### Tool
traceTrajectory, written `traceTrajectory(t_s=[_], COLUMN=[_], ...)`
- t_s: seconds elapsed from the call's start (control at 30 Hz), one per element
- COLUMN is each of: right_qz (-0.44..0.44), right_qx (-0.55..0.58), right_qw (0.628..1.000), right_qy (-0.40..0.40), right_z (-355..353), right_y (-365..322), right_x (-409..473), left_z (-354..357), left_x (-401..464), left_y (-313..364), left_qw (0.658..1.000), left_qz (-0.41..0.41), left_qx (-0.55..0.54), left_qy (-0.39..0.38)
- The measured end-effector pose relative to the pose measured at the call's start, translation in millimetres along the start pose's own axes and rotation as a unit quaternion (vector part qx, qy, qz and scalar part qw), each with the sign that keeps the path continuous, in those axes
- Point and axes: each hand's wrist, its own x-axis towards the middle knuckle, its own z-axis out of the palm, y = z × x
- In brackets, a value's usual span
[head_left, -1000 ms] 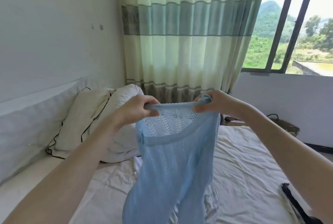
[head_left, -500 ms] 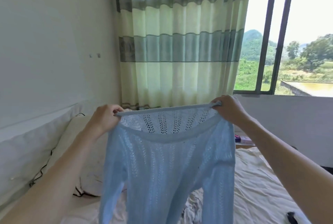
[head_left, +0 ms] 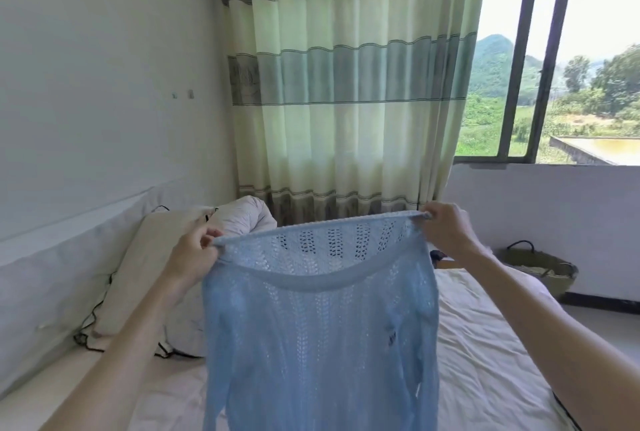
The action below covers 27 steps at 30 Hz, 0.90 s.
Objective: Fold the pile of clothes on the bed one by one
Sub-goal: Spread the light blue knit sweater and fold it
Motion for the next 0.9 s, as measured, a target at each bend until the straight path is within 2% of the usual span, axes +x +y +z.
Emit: traceTrajectory(t_s=[0.03, 0.1, 0.17, 0.27, 0.33, 0.4, 0.5, 0.57, 0.67, 0.73, 0.83, 0.87, 0.9], right_qz=[0.054, 0.176, 0.221, 0.223, 0.201, 0.157, 0.083, 0.036, -0.013, 0.007, 0.076, 0.085, 0.085], right_qx=[0.080, 0.223, 0.261, 0.348, 0.331, 0.263, 0.174, 0.147, 0.114, 0.148, 0.258, 0.270, 0.273], right_qw=[0.994, 0.950, 0.923, 0.894, 0.907, 0.934, 0.958, 0.960, 0.950, 0.912, 0.806, 0.795, 0.805], right_qy=[-0.045, -0.131, -0.175, -0.172, -0.168, -0.185, -0.213, -0.236, -0.291, -0.383, -0.528, -0.536, -0.520], right_z=[0.9, 1.6, 4.0, 10.3, 10.9, 9.7, 10.8, 11.8, 10.1, 2.1, -9.3, -11.4, -11.4], right_y=[1.0, 5.7, 9.9, 11.1, 11.3, 10.6, 12.3, 8.6, -0.4, -5.5, -1.2, -1.0, -0.8], right_x=[-2.6, -7.8, -10.9, -11.2, -10.3, -11.8, -21.2, -32.1, -53.1, -72.0, -106.3, -120.7, -136.6], left_z=[4.3, 4.9, -4.9, -22.0, -32.8, -43.0, -53.8, -57.8, -69.1, -81.7, -100.5, -105.9, -110.5], left_x=[-6.4, -16.5, -22.7, -33.6, -41.4, -50.3, -65.5, -73.1, -90.0, -107.7, -148.3, -164.5, -181.3], left_y=[-3.6, -11.9, -13.9, -16.0, -19.0, -25.3, -32.8, -37.7, -43.5, -49.8, -62.9, -65.8, -68.0], left_qw=[0.999, 0.996, 0.987, 0.951, 0.940, 0.943, 0.964, 0.984, 0.995, 0.996, 0.995, 0.995, 0.995], left_qz=[-0.004, -0.019, -0.023, -0.061, -0.065, -0.050, -0.027, -0.013, 0.015, 0.030, 0.046, 0.049, 0.050], left_qx=[0.007, -0.013, -0.067, -0.152, -0.131, -0.099, -0.069, -0.027, 0.040, 0.065, 0.092, 0.089, 0.085], left_qy=[-0.033, -0.090, -0.147, -0.261, -0.308, -0.314, -0.254, -0.173, -0.086, -0.056, -0.015, 0.003, 0.023])
